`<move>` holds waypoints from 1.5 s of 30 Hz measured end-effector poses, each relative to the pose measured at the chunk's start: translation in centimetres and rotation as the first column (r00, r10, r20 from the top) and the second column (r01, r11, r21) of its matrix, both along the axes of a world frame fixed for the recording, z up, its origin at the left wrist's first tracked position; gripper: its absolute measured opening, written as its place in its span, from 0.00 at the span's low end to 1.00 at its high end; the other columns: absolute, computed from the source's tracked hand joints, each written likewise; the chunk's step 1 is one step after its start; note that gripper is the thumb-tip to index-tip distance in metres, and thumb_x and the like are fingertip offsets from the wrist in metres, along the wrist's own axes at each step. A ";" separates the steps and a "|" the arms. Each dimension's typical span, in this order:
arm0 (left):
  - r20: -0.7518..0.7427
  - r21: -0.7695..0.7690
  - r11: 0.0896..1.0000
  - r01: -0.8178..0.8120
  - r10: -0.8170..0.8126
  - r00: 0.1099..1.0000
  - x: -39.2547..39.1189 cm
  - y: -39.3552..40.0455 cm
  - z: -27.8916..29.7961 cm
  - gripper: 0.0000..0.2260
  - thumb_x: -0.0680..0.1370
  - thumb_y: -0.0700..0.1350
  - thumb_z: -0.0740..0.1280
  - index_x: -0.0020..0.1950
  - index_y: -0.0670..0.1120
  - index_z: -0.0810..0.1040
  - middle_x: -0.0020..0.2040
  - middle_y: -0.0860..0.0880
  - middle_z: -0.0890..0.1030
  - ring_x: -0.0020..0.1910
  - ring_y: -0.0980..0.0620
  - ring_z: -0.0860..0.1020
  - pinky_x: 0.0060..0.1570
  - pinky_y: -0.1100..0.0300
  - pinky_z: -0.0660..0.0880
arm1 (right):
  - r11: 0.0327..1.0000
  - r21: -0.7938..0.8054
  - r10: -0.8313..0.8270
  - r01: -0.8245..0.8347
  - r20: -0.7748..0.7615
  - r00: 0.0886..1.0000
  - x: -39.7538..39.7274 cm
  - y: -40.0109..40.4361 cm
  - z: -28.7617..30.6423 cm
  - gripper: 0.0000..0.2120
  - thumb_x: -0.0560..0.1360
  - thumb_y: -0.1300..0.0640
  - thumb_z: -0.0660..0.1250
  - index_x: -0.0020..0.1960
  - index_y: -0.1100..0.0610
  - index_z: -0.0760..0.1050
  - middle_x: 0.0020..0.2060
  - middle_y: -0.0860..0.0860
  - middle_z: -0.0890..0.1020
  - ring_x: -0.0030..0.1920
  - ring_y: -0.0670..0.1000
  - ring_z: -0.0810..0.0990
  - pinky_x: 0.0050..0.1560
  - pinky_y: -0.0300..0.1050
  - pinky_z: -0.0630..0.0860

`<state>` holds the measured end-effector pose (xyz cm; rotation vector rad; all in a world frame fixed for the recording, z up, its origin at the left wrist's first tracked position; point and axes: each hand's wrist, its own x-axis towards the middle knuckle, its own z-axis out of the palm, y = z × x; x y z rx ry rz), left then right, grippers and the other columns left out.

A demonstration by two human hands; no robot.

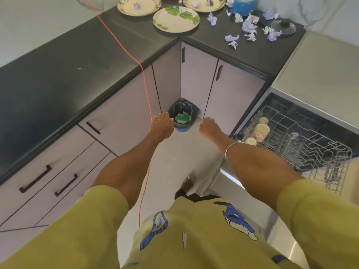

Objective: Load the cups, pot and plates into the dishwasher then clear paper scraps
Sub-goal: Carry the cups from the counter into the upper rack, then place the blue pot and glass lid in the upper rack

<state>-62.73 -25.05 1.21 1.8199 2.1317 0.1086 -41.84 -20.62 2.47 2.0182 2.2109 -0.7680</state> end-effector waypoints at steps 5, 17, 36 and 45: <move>0.026 0.026 1.000 0.003 -0.003 1.000 -1.6 7.7 1.1 0.20 0.85 0.47 0.51 0.69 0.34 0.67 0.70 0.35 0.69 0.72 0.38 0.65 0.72 0.45 0.58 | 1.000 0.014 -0.005 0.006 -0.052 0.999 -2.2 6.9 1.3 0.17 0.82 0.55 0.56 0.66 0.64 0.69 0.63 0.63 0.74 0.63 0.63 0.74 0.57 0.54 0.72; 0.088 0.068 0.987 0.147 -0.152 0.984 -1.0 25.8 3.7 0.22 0.85 0.48 0.50 0.72 0.34 0.65 0.73 0.35 0.67 0.74 0.38 0.62 0.74 0.43 0.56 | 0.967 0.202 -0.128 0.155 -0.143 0.981 -0.5 21.0 5.1 0.15 0.82 0.62 0.56 0.66 0.67 0.69 0.61 0.64 0.76 0.61 0.63 0.76 0.57 0.52 0.74; 0.186 0.233 0.876 0.422 -0.466 0.865 4.6 54.8 7.7 0.18 0.84 0.45 0.53 0.66 0.35 0.71 0.66 0.36 0.73 0.66 0.39 0.71 0.66 0.47 0.66 | 0.682 0.375 -0.516 0.628 -0.362 0.776 3.9 43.9 7.5 0.22 0.75 0.69 0.59 0.68 0.62 0.74 0.61 0.61 0.79 0.62 0.60 0.77 0.62 0.48 0.73; 0.263 0.257 0.880 0.398 -0.460 0.848 13.7 64.0 8.3 0.14 0.82 0.45 0.55 0.41 0.42 0.75 0.41 0.41 0.81 0.41 0.42 0.79 0.38 0.51 0.71 | 0.632 0.347 -0.590 0.693 -0.364 0.721 10.4 51.0 6.0 0.23 0.73 0.68 0.59 0.67 0.59 0.74 0.60 0.57 0.79 0.61 0.58 0.77 0.61 0.52 0.76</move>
